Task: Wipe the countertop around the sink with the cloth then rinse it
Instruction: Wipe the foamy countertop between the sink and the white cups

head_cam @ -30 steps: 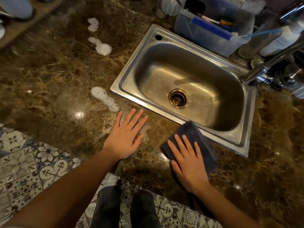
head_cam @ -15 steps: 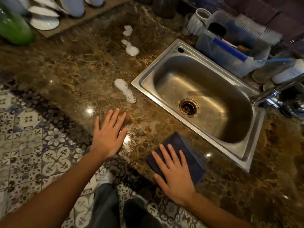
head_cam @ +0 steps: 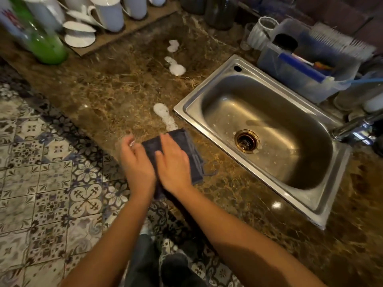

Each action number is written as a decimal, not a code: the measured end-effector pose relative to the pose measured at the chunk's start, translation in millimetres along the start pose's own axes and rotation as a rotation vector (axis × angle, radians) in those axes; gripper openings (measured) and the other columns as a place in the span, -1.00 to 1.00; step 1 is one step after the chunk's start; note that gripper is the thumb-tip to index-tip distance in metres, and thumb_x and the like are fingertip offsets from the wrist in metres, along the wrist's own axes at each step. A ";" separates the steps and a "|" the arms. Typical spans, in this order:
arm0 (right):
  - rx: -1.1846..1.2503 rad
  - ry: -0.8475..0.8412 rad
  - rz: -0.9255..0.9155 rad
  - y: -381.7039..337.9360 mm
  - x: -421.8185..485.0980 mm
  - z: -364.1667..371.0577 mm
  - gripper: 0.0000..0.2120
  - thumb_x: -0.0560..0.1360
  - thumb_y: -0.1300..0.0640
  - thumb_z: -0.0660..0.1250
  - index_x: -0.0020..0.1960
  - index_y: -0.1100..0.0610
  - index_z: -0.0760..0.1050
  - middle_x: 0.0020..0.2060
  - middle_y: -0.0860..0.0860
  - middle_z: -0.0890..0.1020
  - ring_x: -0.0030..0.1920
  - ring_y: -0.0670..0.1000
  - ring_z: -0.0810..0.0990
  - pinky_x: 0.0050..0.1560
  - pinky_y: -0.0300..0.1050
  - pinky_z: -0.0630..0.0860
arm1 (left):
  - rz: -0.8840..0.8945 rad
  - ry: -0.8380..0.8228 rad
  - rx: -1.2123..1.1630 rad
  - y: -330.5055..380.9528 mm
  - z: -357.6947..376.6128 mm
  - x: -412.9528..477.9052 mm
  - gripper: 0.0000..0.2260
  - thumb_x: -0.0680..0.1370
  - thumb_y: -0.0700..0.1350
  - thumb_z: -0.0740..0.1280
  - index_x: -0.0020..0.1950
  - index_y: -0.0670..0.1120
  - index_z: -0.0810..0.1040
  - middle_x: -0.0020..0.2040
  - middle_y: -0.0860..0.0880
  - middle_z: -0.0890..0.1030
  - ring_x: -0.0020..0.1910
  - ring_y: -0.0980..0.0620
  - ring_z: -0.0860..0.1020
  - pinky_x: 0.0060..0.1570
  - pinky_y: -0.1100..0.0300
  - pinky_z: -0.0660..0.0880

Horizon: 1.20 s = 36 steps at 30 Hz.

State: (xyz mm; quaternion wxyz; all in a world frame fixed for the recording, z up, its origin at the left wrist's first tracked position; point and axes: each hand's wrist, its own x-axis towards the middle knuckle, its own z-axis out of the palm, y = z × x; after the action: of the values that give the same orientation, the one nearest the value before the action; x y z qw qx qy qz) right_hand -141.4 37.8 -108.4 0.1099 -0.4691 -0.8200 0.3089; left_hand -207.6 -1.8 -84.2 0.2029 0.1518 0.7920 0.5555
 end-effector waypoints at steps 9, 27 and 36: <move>-0.351 0.116 0.293 152.7 -2.6 -84.0 -0.58 0.61 -0.14 -0.06 0.26 0.03 0.41 0.24 0.07 0.52 0.27 0.10 0.44 0.26 0.13 0.33 | 0.006 -0.103 0.836 -32.4 79.4 -35.2 -0.28 0.59 0.22 0.09 0.57 -0.21 0.00 0.58 -0.24 -0.03 0.56 -0.18 -0.07 0.47 -0.18 -0.13; -0.311 0.085 0.251 154.4 -4.8 -84.6 -0.58 0.62 -0.14 -0.07 0.35 -0.02 0.34 0.22 0.03 0.55 0.16 0.07 0.53 0.06 -0.01 0.47 | 0.423 -0.393 1.046 -43.3 -2.5 18.3 -0.33 0.60 0.27 -0.17 0.59 -0.11 -0.01 0.60 -0.07 -0.01 0.57 0.01 -0.12 0.48 -0.01 -0.24; -0.053 0.034 0.283 99.2 76.9 -63.2 -0.40 0.60 -0.29 -0.07 0.57 -0.12 -0.07 0.54 -0.05 0.18 0.50 0.06 0.21 0.43 0.14 0.25 | 0.338 -0.256 1.103 -54.4 34.2 39.3 -0.33 0.57 0.28 -0.08 0.57 -0.10 0.14 0.56 -0.11 0.18 0.54 -0.11 0.14 0.41 -0.24 0.03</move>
State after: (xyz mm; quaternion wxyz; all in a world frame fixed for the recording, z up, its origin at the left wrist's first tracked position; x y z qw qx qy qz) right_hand -83.2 164.3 -127.7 0.0666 -0.5880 -0.7516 0.2916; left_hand -225.9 26.2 -151.7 0.0968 0.4249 0.8978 0.0636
